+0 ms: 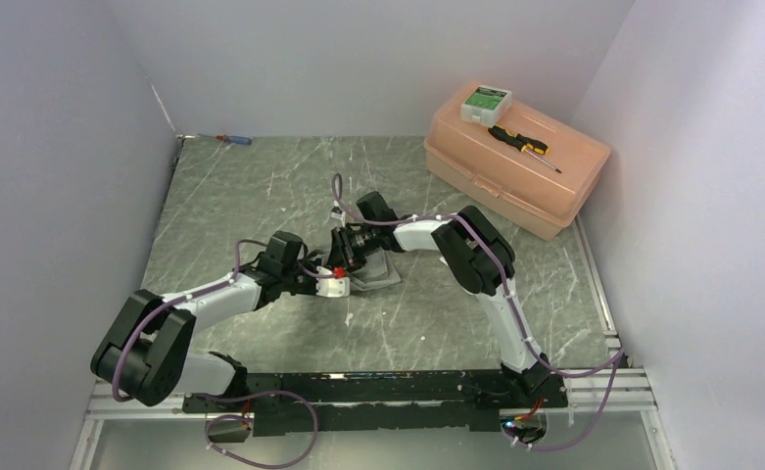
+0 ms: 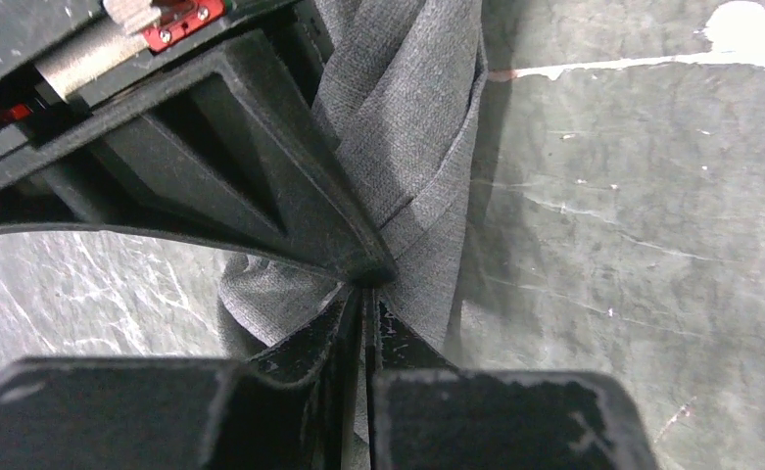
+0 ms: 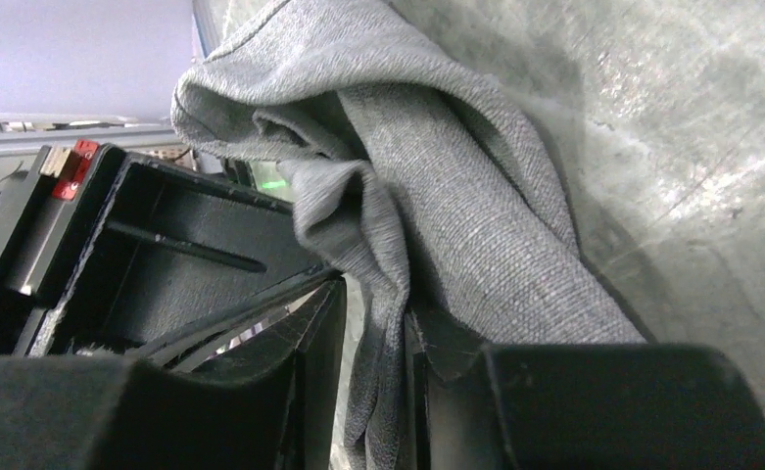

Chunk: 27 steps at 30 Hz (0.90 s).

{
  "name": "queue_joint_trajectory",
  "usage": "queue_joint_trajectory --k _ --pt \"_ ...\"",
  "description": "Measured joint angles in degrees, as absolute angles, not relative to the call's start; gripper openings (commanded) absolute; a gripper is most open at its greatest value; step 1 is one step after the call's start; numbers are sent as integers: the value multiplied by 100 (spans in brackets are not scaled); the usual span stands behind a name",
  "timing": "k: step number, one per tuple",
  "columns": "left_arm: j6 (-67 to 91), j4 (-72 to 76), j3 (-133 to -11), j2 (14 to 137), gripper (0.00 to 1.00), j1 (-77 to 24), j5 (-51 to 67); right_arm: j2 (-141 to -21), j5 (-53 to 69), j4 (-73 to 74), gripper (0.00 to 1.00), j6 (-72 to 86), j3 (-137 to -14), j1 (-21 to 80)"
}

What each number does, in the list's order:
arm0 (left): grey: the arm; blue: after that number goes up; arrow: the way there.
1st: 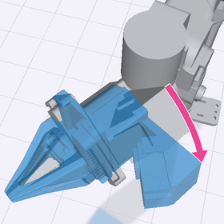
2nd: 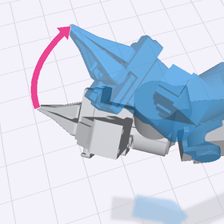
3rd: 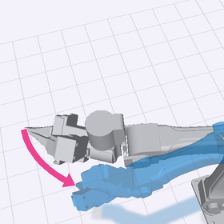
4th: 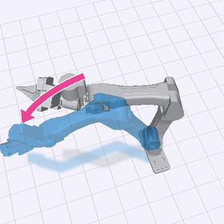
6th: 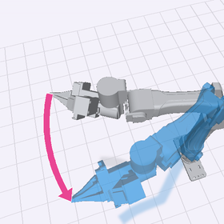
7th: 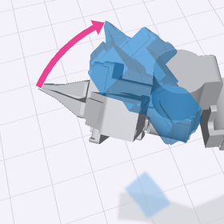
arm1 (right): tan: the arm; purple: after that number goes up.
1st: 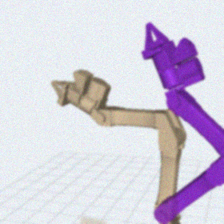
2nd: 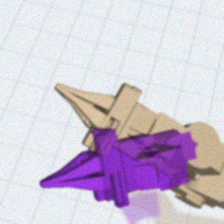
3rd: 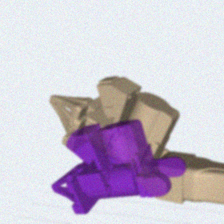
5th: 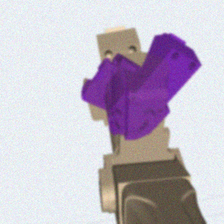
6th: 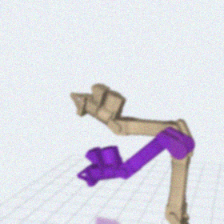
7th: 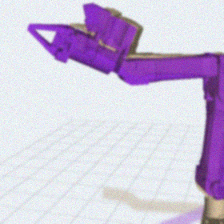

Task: Fold the napkin into a case and place the utensils inside
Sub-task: Fold the 2/3-rectangle-folded napkin at the center of the board.

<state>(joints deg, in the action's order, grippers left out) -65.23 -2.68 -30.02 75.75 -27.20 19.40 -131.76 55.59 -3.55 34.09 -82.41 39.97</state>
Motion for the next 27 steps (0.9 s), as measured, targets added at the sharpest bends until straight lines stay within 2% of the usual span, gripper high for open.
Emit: queue_joint_trajectory --k 5,16,20,26,27 --pt "-6213 -62 -3004 7738 11 -2720 1769 -12978 5529 -788 36 3409 -7881 4012" --pt "-5131 -180 -3242 7865 10 -2580 1678 -12853 5260 -812 30 3159 -7773 4095" --pt "-4799 -211 -3284 7878 10 -2552 1671 -12814 5039 -580 22 2982 -7848 4163" --pt "-4331 -270 -3367 7931 7 -2502 1645 -12711 4584 -263 0 2773 -7891 4263" --pt "-4244 -279 -3380 7935 6 -2488 1640 -12680 4482 -204 0 2738 -7891 4285"
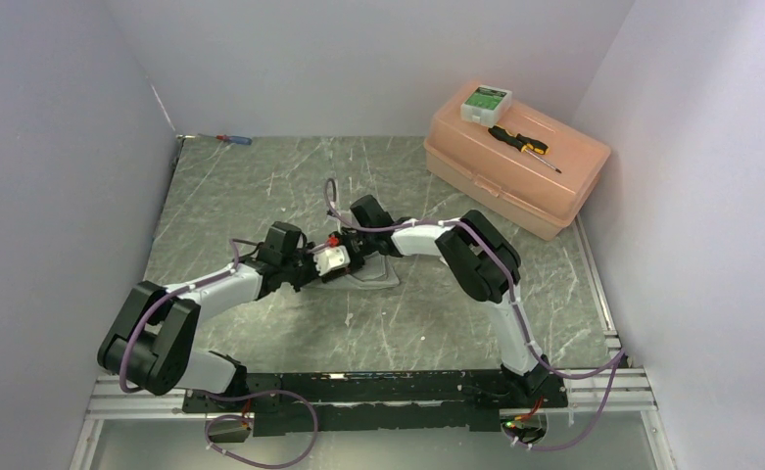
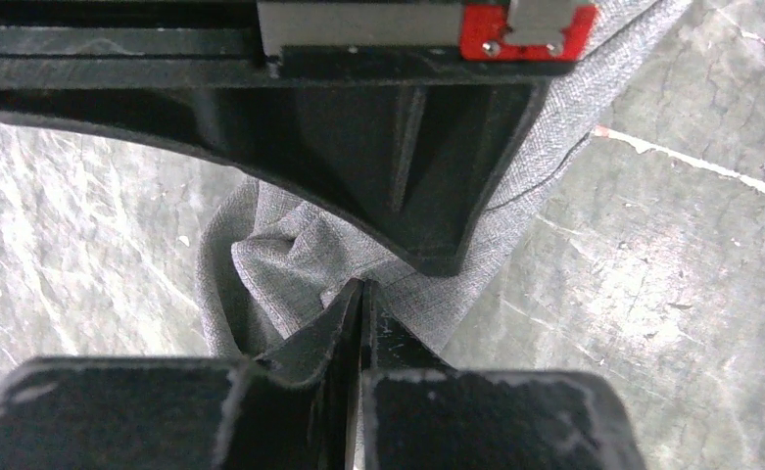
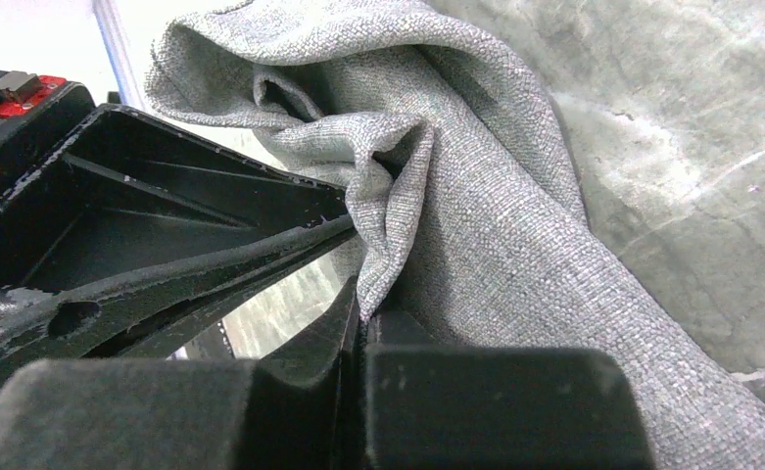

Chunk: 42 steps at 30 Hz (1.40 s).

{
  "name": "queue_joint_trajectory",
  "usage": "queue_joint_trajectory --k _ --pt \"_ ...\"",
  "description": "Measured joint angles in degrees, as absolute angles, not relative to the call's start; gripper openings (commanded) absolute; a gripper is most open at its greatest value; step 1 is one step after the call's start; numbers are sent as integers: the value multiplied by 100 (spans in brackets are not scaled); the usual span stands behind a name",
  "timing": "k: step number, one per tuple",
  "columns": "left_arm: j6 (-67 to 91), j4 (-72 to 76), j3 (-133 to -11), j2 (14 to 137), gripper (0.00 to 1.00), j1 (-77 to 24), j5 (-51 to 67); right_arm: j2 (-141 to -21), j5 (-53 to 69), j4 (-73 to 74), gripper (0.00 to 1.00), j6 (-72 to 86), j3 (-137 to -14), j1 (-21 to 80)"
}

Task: Fold the napkin into a case and place the utensils inside
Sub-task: Fold the 2/3-rectangle-folded napkin at the center of the board.

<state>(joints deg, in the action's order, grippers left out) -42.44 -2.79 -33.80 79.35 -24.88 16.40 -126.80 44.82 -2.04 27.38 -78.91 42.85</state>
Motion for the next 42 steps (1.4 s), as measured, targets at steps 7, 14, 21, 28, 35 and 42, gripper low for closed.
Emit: queue_joint_trajectory --k 7,14,21,28,35,42 --pt "-3857 -749 -3695 7887 18 -2436 1590 -12613 4237 110 0 2585 -8007 4372" --pt "-3503 -1103 -4510 7730 47 -2346 1295 -12707 4362 438 0 2550 -8239 4381" --pt "-3479 -1081 -4307 7843 51 -2342 1151 -12886 4617 687 0 2550 -8484 4331" --pt "-3557 -797 -3955 8130 47 -2263 825 -12945 4805 775 0 2556 -8547 4311" --pt "-3645 -364 -3785 8263 42 -2246 768 -12945 4908 904 0 2567 -8676 4311" --pt "-3835 -108 -3706 8302 35 -2274 840 -12949 5024 987 0 2766 -8884 4268"
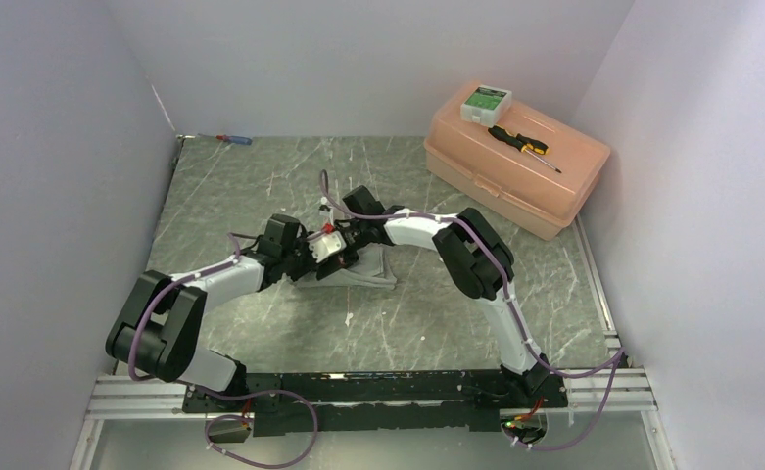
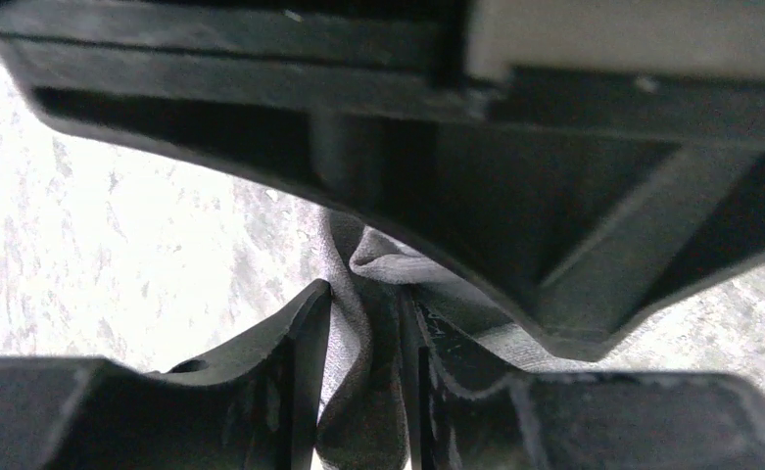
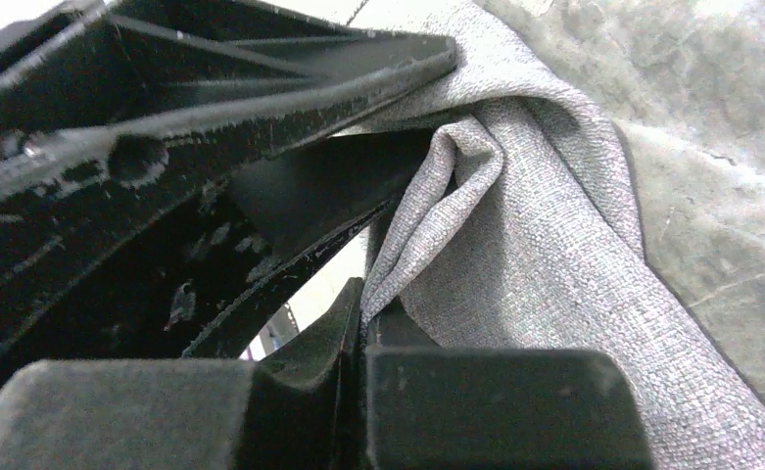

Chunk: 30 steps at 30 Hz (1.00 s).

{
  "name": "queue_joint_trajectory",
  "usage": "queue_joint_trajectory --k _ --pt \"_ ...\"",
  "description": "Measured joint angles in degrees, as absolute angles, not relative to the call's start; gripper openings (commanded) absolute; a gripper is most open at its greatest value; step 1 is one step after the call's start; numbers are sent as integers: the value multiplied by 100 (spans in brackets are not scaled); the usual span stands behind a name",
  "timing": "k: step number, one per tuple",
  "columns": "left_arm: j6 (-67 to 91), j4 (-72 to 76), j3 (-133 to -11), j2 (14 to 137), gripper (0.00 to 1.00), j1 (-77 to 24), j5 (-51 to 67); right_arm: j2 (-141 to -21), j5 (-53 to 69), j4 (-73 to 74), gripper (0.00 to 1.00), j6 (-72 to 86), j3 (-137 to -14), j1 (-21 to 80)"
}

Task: Fold the napkin into a case and place the utensils inside
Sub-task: Fold the 2/3-rectangle-folded napkin at the center of the board.

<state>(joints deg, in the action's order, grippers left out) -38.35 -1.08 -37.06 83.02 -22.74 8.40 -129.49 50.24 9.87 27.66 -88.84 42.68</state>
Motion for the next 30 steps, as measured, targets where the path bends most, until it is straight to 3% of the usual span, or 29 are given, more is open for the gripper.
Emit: queue_joint_trajectory --k 7,11,18,23,30 --pt "-4029 -183 -3607 8208 34 -2335 862 -13277 5177 1015 0 3162 -8954 4117" --pt "-3986 -480 -3728 8079 46 -2338 757 -13559 5433 1210 0 3221 -9190 4066" --pt "-3736 -690 -4156 7887 58 -2331 722 -13563 5402 1288 0 3212 -9220 4069" --pt "-3741 -657 -4077 7975 59 -2292 659 -13563 5347 1382 0 3186 -9264 4069" --pt "-3806 -578 -3885 8237 49 -2115 548 -13563 5286 1540 0 3124 -9347 4084"
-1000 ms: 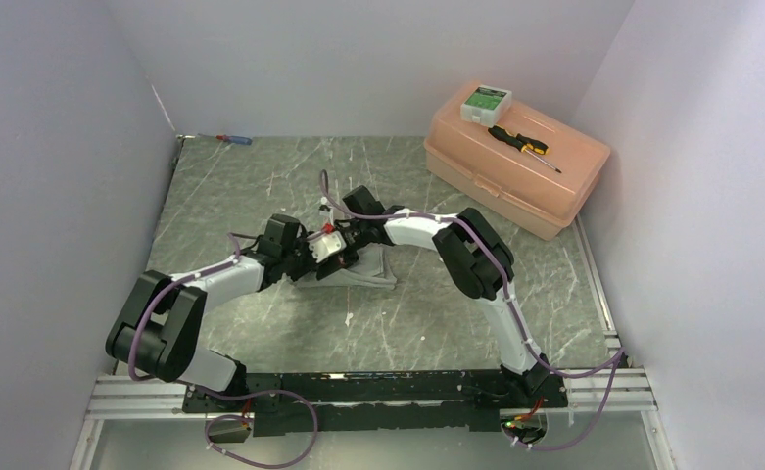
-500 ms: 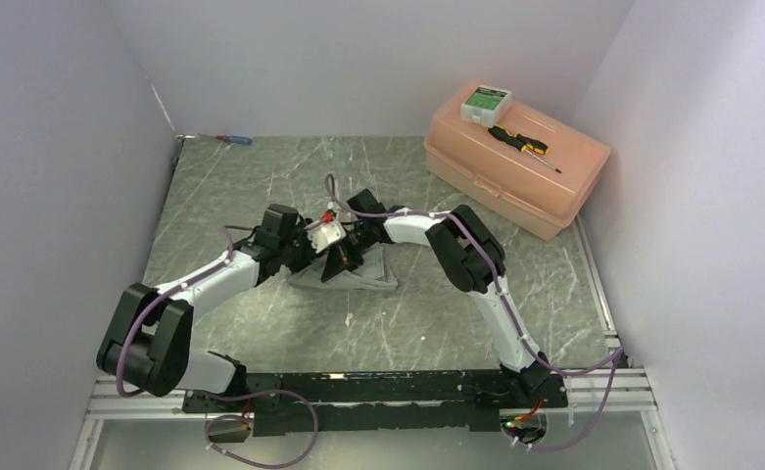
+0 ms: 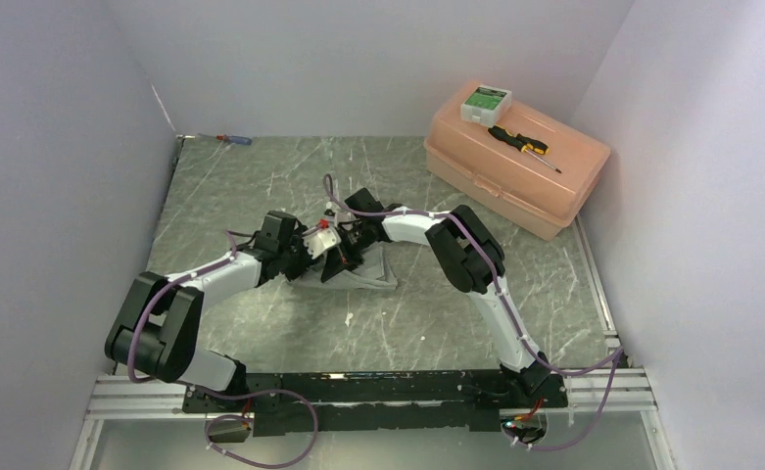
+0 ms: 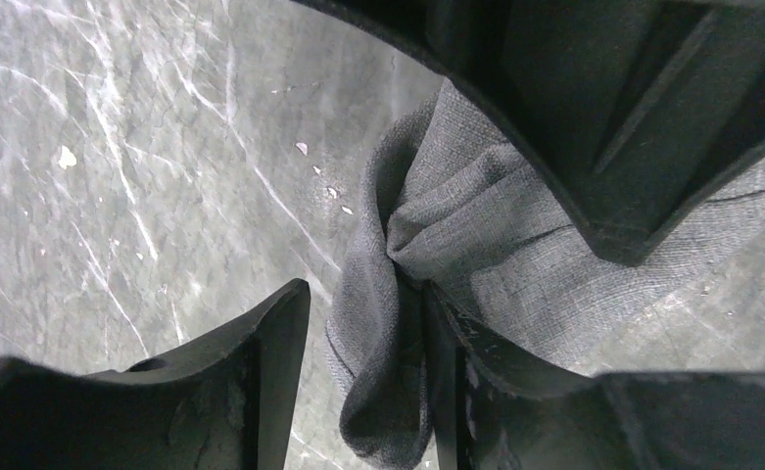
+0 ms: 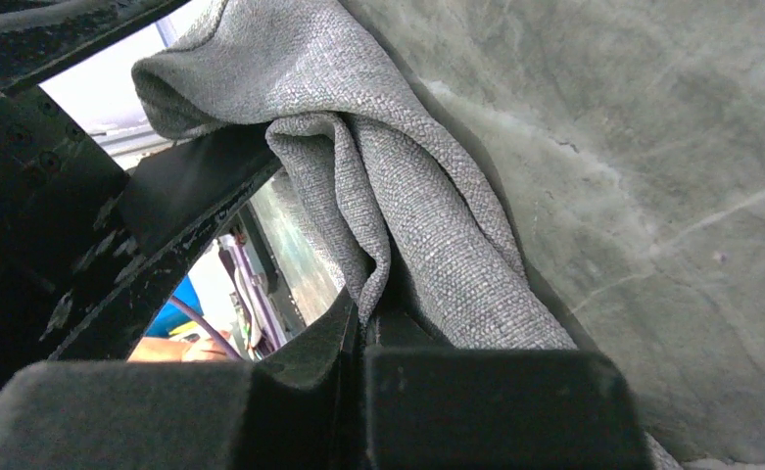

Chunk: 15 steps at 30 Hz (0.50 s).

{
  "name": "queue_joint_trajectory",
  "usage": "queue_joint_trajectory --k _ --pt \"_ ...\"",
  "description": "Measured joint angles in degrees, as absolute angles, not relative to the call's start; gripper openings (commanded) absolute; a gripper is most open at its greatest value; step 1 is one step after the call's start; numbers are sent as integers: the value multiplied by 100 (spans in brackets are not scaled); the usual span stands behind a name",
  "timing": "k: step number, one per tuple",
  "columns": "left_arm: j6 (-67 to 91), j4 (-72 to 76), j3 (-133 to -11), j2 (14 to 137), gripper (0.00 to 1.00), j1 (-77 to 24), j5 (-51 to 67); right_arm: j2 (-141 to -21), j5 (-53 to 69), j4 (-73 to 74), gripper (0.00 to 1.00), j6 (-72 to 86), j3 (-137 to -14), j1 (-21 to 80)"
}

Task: Fold the napkin into a case and place the utensils inside
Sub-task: Fold the 2/3-rectangle-folded napkin at the center of the board.

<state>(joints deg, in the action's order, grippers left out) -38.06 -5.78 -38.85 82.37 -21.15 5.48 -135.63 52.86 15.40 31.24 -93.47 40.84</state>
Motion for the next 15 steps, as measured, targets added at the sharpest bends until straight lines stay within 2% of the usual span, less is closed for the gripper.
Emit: queue_joint_trajectory --k 6,12,13,15 --pt "-3822 -346 -3848 8350 40 -2049 519 -13563 5210 1782 0 3022 -9480 4101" --pt "-3848 -43 -3752 8427 37 -2034 528 -13651 5144 2152 0 2895 -9745 4136" --pt "-3852 -16 -3734 8427 31 -2034 526 -13677 5157 2202 0 2888 -9786 4139" --pt "-3844 14 -3721 8427 10 -2034 532 -13716 5177 2290 0 2891 -9854 4141"
